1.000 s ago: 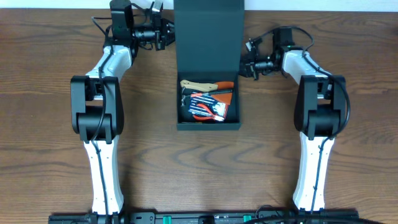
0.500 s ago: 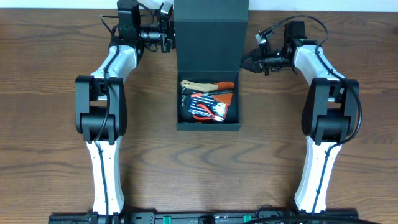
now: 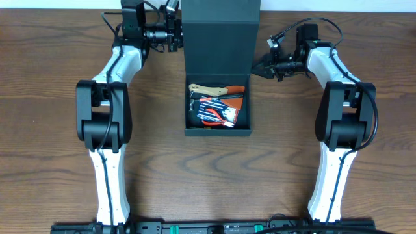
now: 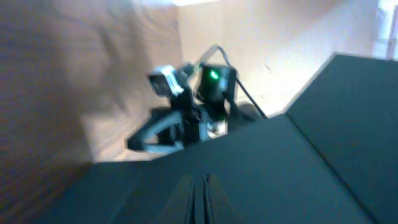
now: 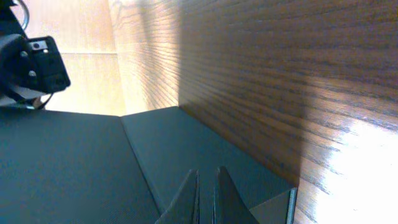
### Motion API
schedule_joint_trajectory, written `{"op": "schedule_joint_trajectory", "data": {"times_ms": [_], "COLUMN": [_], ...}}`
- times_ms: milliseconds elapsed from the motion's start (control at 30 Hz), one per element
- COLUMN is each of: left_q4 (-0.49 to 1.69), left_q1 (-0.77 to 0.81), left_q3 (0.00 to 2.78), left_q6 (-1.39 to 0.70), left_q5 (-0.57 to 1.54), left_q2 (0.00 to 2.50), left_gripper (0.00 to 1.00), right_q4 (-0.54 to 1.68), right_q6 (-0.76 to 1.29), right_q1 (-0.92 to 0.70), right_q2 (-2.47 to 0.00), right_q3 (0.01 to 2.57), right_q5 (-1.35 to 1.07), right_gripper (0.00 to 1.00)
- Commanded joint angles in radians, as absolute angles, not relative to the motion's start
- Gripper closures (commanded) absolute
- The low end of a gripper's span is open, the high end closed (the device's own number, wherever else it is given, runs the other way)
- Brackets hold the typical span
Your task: Pack container
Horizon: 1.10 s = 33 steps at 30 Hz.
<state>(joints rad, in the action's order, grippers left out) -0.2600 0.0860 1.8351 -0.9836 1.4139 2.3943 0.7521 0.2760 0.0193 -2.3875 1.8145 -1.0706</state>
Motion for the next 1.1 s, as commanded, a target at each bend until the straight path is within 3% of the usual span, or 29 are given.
{"op": "schedule_joint_trajectory", "data": {"times_ms": [0, 133, 267, 733, 900, 1067], "left_q4": [-0.083, 0.362, 0.530, 0.531, 0.534, 0.509], "left_q1": [0.081, 0.075, 0.075, 0.075, 0.057, 0.034], "left_q3": [1.848, 1.848, 1.848, 1.848, 1.848, 1.848], "left_q6": [-0.739, -0.350, -0.139, -0.133, -0.175, -0.251], "left_q5": [1.216, 0.885, 0.795, 0.713, 0.714, 0.823], "left_q2": [2.351, 2.299, 2.234, 2.189, 2.215, 2.288], "left_gripper": [0.95, 0.95, 0.94, 0.94, 0.94, 0.94], "right_q4": [0.756, 0.756, 0.748, 0.752, 0.744, 0.682], "right_q6": [0.253, 0.253, 0.253, 0.254, 0.272, 0.303], "right_q1": [0.012, 0.012, 0.012, 0.012, 0.012, 0.012], "right_q2": [-2.363, -2.363, -2.363, -2.362, -2.363, -2.363], "right_q3": [1.819, 1.819, 1.819, 1.822, 1.821, 1.821], "right_q5": [-1.071, -1.073, -1.071, -1.068, -0.916, -0.905], "right_gripper": [0.99, 0.99, 0.99, 0.99, 0.99, 0.99]}}
